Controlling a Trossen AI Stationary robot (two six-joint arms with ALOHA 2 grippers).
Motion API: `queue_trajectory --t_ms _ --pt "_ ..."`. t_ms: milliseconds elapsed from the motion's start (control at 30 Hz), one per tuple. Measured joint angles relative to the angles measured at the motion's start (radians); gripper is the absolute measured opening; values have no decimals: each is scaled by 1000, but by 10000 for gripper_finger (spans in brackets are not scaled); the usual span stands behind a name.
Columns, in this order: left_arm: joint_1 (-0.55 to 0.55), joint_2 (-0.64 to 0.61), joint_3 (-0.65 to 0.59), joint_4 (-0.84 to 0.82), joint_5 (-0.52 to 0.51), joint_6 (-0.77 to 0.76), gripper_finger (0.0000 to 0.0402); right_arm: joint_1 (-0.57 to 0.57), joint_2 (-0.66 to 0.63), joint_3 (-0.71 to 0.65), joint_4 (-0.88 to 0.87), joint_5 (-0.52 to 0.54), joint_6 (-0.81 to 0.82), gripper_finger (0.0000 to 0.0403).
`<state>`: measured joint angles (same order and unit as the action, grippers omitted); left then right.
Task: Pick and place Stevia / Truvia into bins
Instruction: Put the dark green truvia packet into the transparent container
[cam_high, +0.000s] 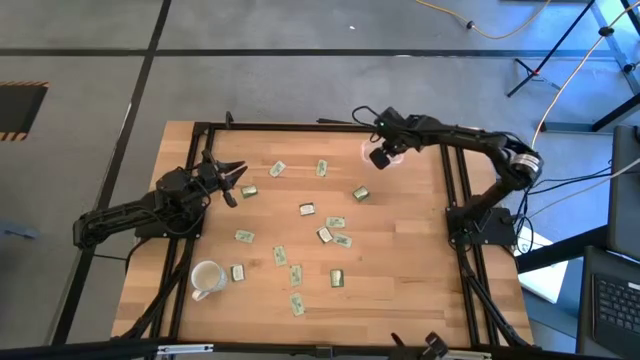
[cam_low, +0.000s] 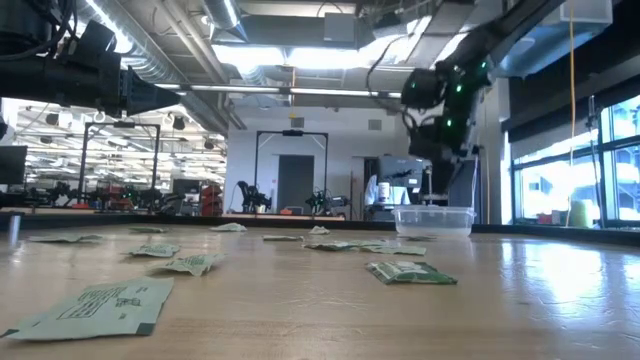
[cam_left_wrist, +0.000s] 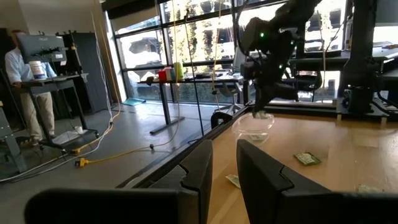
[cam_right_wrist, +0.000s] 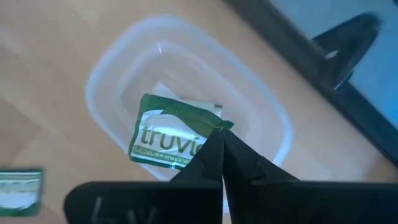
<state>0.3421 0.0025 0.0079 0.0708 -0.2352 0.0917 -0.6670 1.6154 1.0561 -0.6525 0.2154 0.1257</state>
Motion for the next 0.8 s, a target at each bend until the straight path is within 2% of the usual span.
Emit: queue_trajectory --t_ms 233,467,600,800 --pt "0 0 0 0 0 0 68 -15 117 -1 86 0 -3 0" --pt "0 0 0 0 0 0 68 -16 152 -1 94 1 -11 7" --pt "0 0 0 0 0 0 68 -16 144 -1 94 1 -25 35" --pt "0 0 0 0 1 0 68 -16 78 -1 86 3 8 105"
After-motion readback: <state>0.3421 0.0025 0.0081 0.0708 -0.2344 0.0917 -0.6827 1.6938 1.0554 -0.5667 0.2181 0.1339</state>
